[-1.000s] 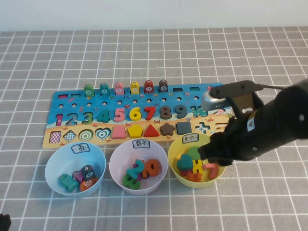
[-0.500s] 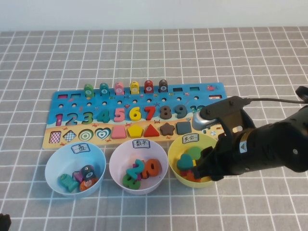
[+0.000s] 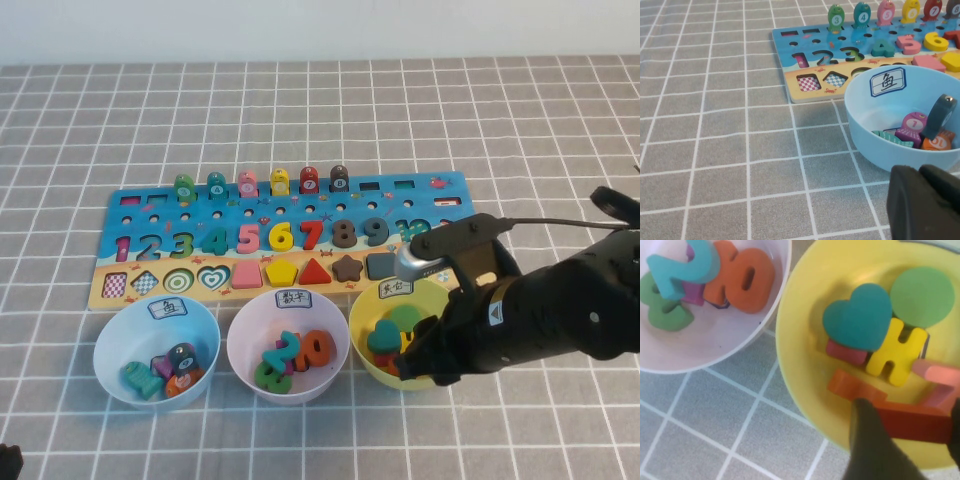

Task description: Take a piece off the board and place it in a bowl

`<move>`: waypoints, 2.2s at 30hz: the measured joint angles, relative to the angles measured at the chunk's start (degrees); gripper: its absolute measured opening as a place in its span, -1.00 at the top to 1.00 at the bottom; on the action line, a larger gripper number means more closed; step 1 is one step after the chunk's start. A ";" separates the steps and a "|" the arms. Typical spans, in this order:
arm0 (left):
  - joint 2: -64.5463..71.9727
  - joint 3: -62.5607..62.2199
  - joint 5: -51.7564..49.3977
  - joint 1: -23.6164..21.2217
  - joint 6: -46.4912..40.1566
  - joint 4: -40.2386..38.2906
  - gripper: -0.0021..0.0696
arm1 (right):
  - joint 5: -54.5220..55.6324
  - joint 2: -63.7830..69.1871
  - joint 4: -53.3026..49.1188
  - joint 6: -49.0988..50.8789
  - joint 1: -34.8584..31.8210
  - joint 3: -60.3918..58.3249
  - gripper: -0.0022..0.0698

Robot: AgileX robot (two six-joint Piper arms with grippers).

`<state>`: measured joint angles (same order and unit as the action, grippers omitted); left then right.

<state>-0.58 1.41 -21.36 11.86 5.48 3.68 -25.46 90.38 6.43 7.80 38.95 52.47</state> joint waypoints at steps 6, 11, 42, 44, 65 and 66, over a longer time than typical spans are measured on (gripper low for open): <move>0.00 0.00 0.00 0.00 0.00 0.00 0.95 | 0.43 1.23 0.11 0.00 0.00 0.00 0.16; 0.00 0.00 0.00 0.00 0.00 0.00 0.95 | 0.68 2.10 0.11 0.00 0.00 0.00 0.16; 0.00 0.00 0.00 0.00 0.00 0.00 0.95 | 1.06 2.33 0.11 0.00 0.00 0.00 0.16; 0.00 0.00 0.00 0.00 0.00 0.00 0.96 | 0.96 2.33 0.11 0.00 0.00 0.00 0.16; 0.00 0.00 0.00 0.00 0.00 0.00 0.96 | 6.36 0.80 -3.50 5.22 0.58 -2.75 0.16; 0.00 0.00 0.00 0.00 0.00 0.00 0.96 | 6.59 0.80 -3.58 5.22 0.58 -3.01 0.16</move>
<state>-0.58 1.41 -21.36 11.86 5.48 3.68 -18.87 91.18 2.85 13.02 39.52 49.46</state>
